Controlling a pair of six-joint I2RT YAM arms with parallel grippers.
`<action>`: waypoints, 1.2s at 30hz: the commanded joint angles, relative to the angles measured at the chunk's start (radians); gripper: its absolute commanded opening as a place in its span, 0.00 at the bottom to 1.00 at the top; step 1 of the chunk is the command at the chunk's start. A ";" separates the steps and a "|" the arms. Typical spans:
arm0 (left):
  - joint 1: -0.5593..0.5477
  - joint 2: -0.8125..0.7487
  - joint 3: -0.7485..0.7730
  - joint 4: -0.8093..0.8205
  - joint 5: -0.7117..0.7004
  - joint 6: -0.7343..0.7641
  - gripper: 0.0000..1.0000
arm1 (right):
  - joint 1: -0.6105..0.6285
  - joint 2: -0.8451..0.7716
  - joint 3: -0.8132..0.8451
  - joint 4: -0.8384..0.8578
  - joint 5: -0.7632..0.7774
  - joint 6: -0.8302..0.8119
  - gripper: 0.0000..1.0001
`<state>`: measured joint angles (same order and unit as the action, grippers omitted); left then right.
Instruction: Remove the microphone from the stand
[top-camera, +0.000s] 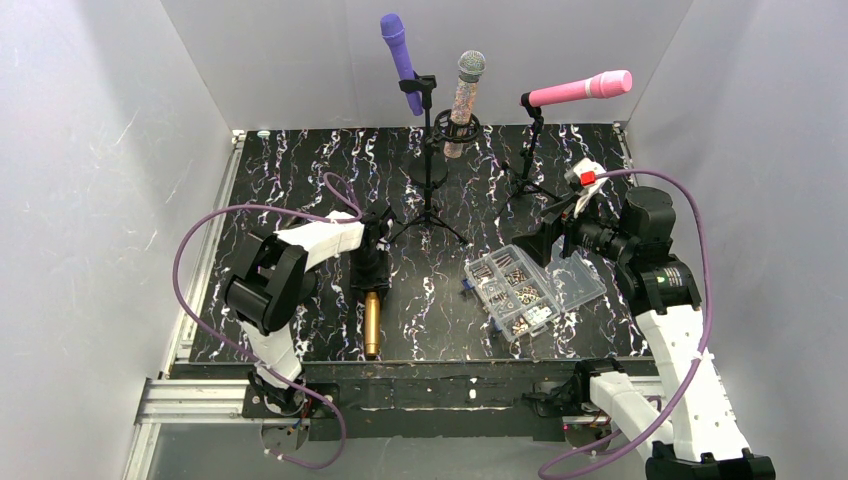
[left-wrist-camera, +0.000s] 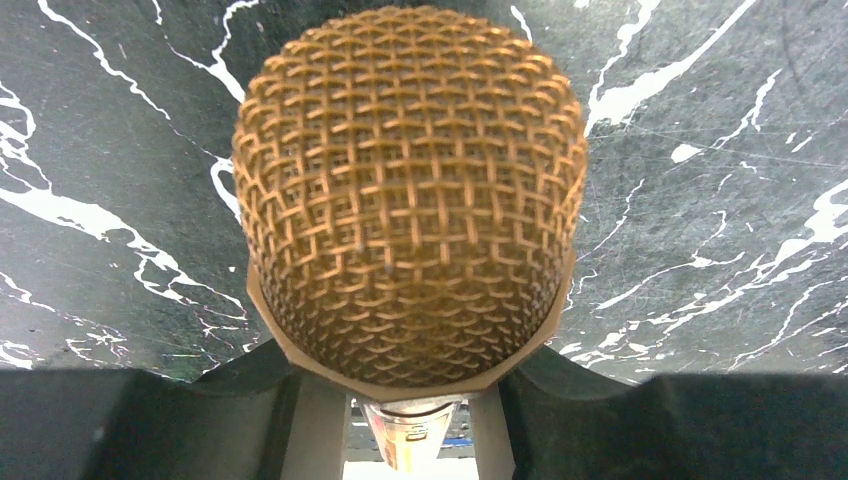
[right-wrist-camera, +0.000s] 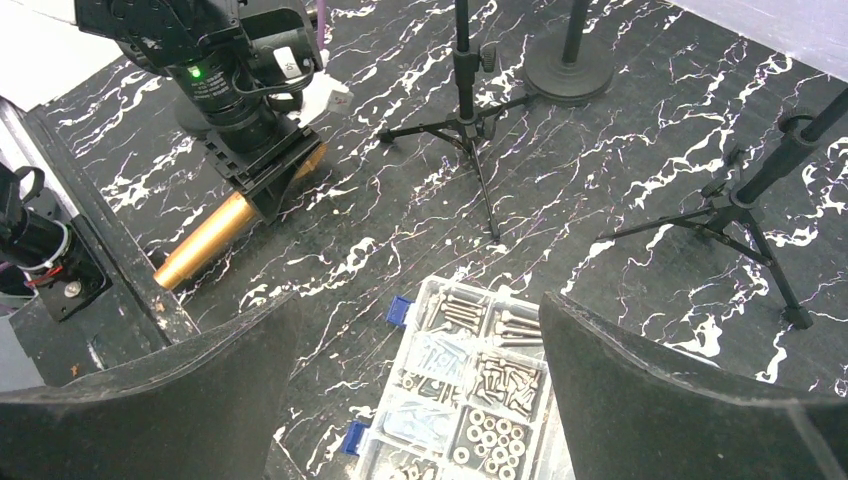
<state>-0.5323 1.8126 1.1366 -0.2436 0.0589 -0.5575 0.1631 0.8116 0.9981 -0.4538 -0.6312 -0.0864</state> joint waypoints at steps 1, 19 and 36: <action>-0.003 0.015 -0.011 -0.137 -0.038 0.003 0.12 | -0.005 0.005 0.009 0.024 -0.004 -0.006 0.96; -0.004 0.067 0.004 -0.123 -0.045 -0.015 0.31 | -0.005 0.012 0.007 0.023 -0.017 -0.001 0.96; -0.017 0.072 -0.002 -0.111 -0.045 -0.022 0.49 | -0.005 0.017 -0.005 0.027 -0.022 -0.008 0.96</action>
<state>-0.5442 1.8442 1.1622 -0.2573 0.0334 -0.5774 0.1631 0.8337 0.9981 -0.4530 -0.6388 -0.0837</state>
